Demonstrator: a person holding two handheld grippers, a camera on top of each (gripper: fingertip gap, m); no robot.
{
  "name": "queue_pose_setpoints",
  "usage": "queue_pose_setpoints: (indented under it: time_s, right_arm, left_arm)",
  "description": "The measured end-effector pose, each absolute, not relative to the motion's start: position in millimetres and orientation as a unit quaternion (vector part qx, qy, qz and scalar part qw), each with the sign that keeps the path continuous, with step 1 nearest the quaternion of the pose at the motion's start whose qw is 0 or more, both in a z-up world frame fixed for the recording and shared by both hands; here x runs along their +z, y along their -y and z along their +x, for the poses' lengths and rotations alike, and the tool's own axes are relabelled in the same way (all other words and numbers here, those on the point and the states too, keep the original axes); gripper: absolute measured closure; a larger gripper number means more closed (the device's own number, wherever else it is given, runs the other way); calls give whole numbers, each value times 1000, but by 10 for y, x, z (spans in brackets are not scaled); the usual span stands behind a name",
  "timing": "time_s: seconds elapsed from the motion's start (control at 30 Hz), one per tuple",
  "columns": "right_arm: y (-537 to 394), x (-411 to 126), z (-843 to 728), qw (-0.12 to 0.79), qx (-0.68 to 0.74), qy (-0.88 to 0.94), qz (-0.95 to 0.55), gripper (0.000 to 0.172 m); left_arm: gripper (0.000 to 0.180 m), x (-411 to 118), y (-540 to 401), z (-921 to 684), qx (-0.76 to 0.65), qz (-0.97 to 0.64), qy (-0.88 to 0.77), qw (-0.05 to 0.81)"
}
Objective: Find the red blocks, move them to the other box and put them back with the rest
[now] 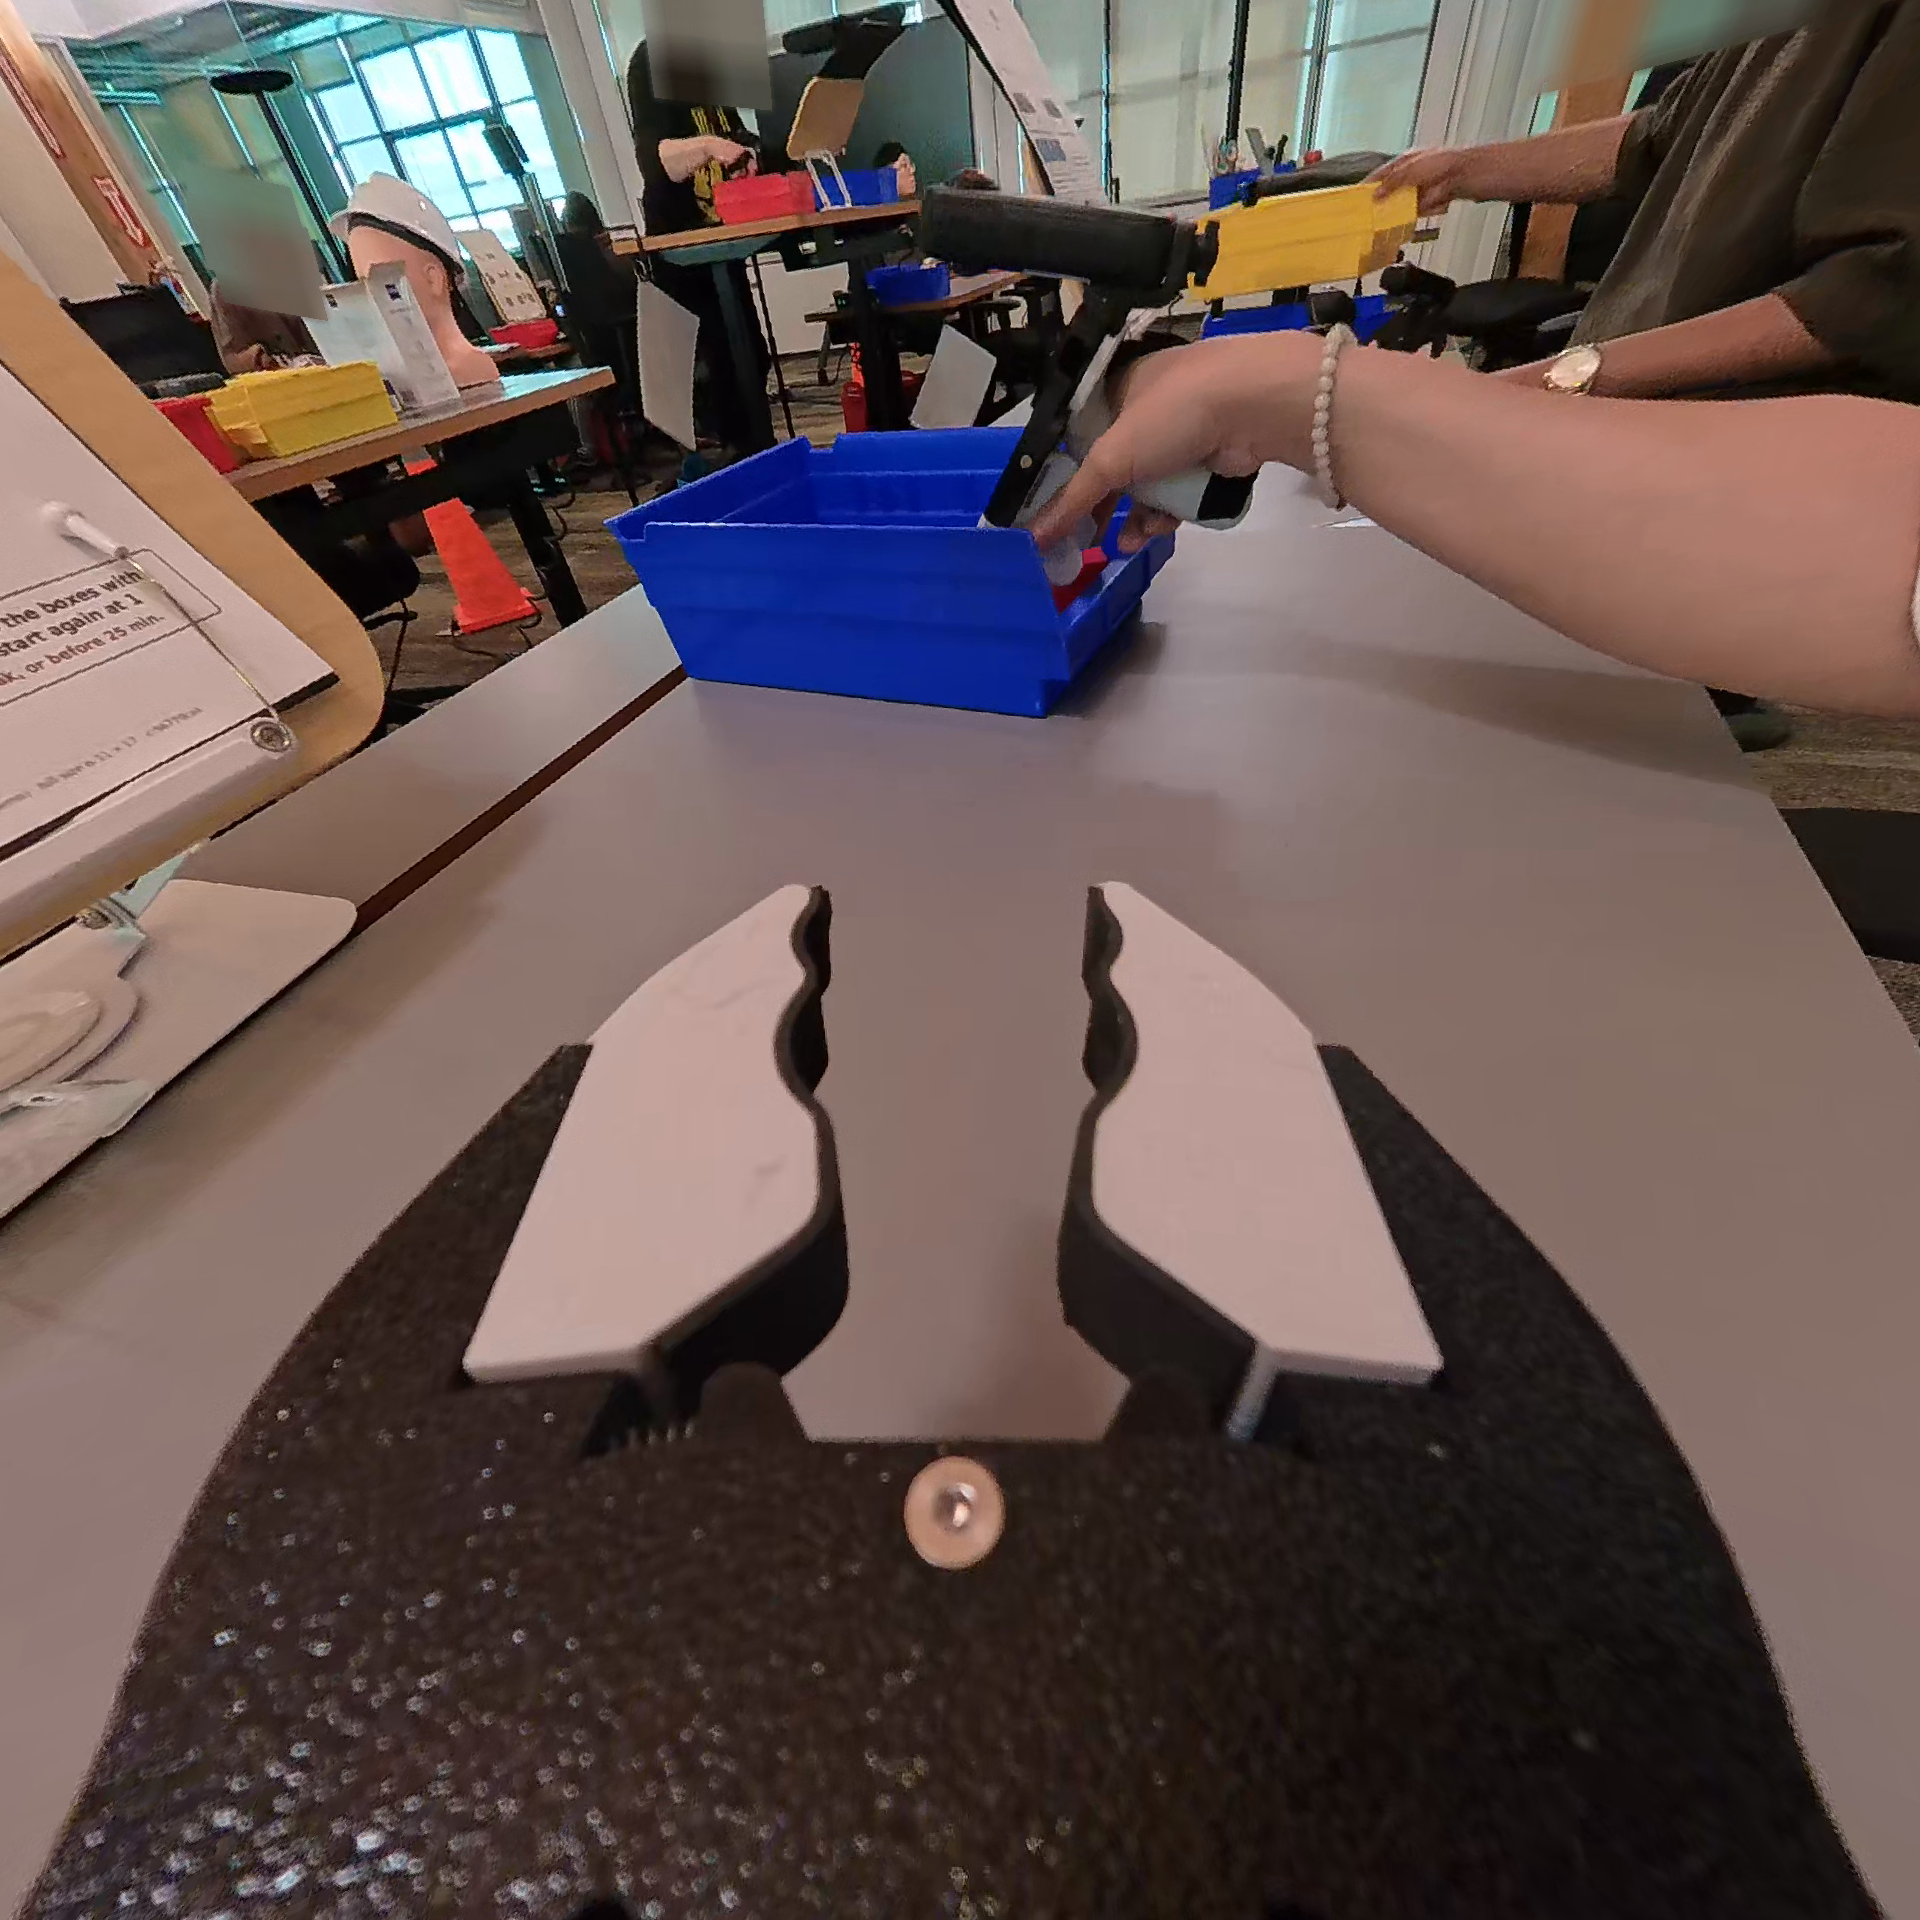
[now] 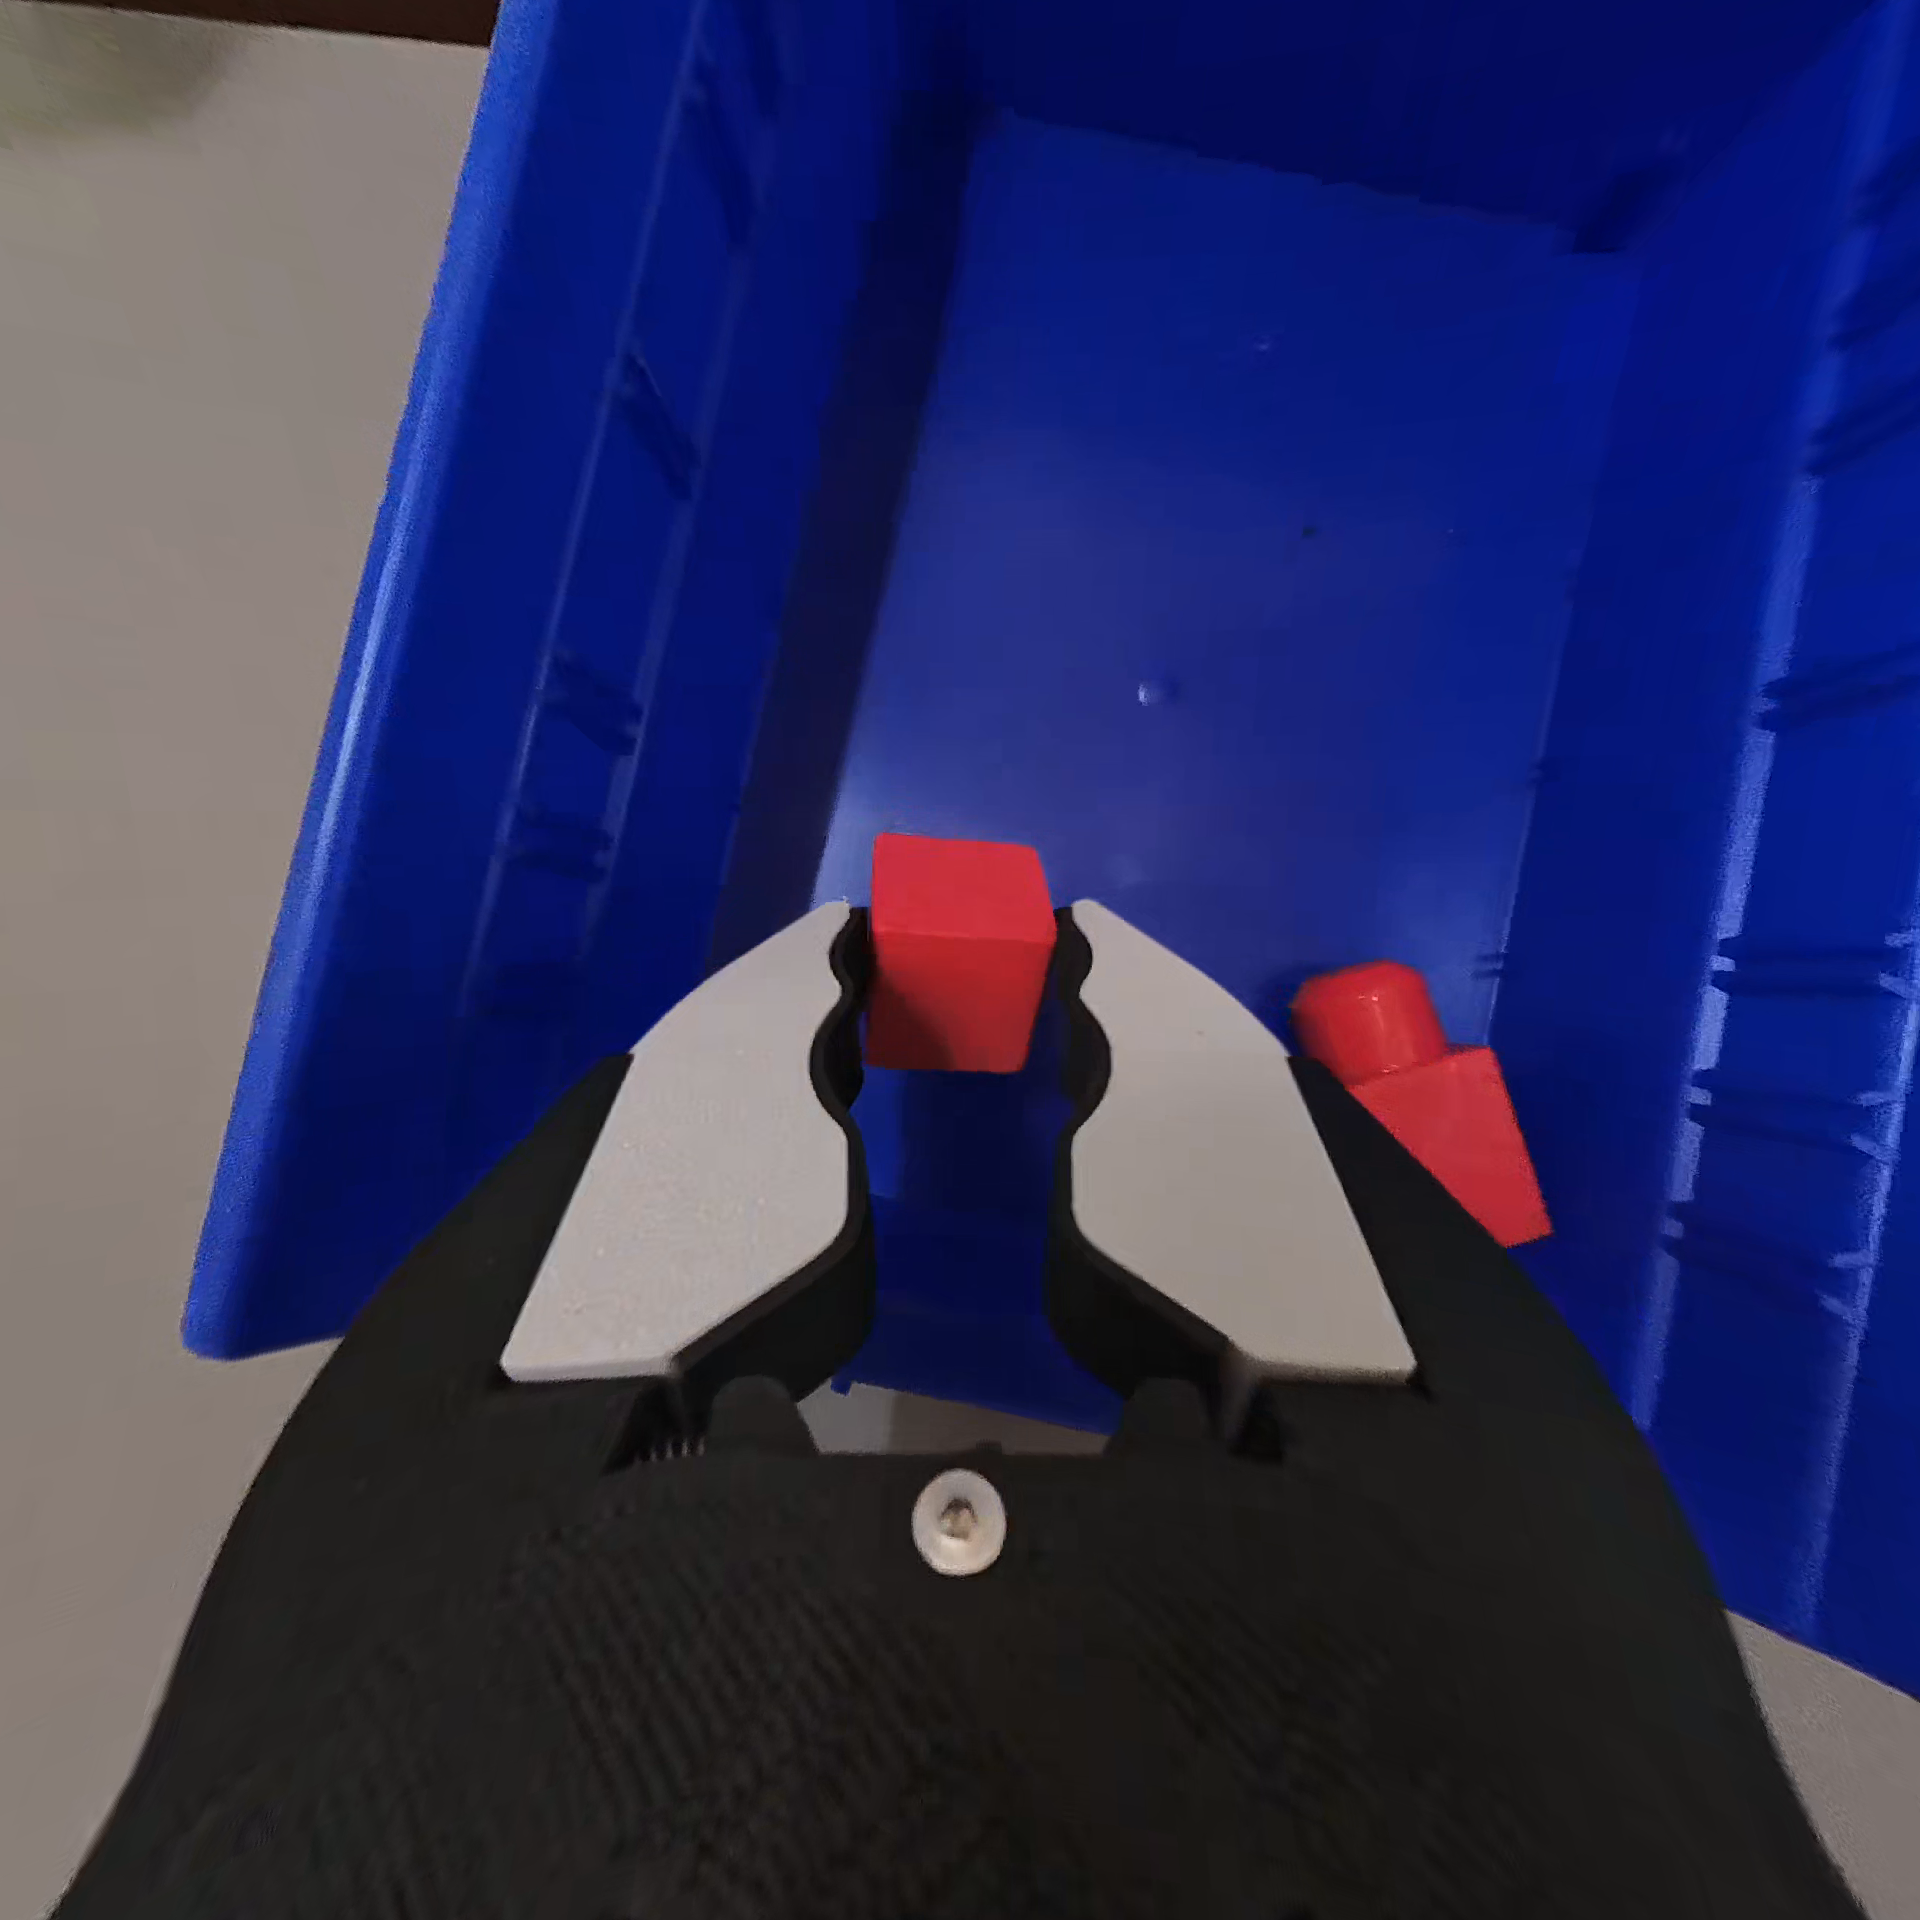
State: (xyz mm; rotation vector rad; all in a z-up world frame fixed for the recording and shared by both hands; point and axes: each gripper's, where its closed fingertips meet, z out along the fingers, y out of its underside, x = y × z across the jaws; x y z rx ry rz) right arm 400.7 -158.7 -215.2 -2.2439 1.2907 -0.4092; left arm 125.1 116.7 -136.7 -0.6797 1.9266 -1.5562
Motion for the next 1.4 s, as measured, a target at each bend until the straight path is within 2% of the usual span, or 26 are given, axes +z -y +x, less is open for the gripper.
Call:
queue_pose_setpoints:
  time_s: [0.07,0.23,0.43,0.57,0.73,0.93,1.0,1.17,1.4]
  right_arm:
    - [1564,-2168,4003,262,-151,-472,-828,136]
    - [1653,-1931,4047,291,-203,-474,-806,109]
    - [1637,-1260,3748,411,-284,-428,-753,90]
    - [1324,-1072,3208,506,-258,-361,-740,89]
    - [891,-1011,2662,615,-198,-307,-699,83]
    - [647,-952,2487,654,-194,-277,-677,79]
    - [585,-924,2433,663,-181,-266,-676,80]
    - [608,-891,2388,659,-191,-257,-681,79]
    - [725,-837,2394,663,-201,-264,-671,79]
  left_arm:
    - [134,-1360,-1179,1251,-583,-255,-718,282]
    - [133,-1318,-1232,1250,-592,-265,-709,278]
    - [129,-1098,-1571,1199,-597,-308,-682,288]
    - [131,-943,-2255,1077,-552,-431,-648,299]
    - [135,-905,-3529,788,-386,-569,-635,352]
    - [134,-1403,-4298,722,-270,-704,-627,195]
    - [129,-1647,-4390,719,-222,-726,-633,149]
    - [130,-2035,-4331,803,-186,-748,-634,65]
    - [131,-2275,-4366,811,-130,-765,-630,29]
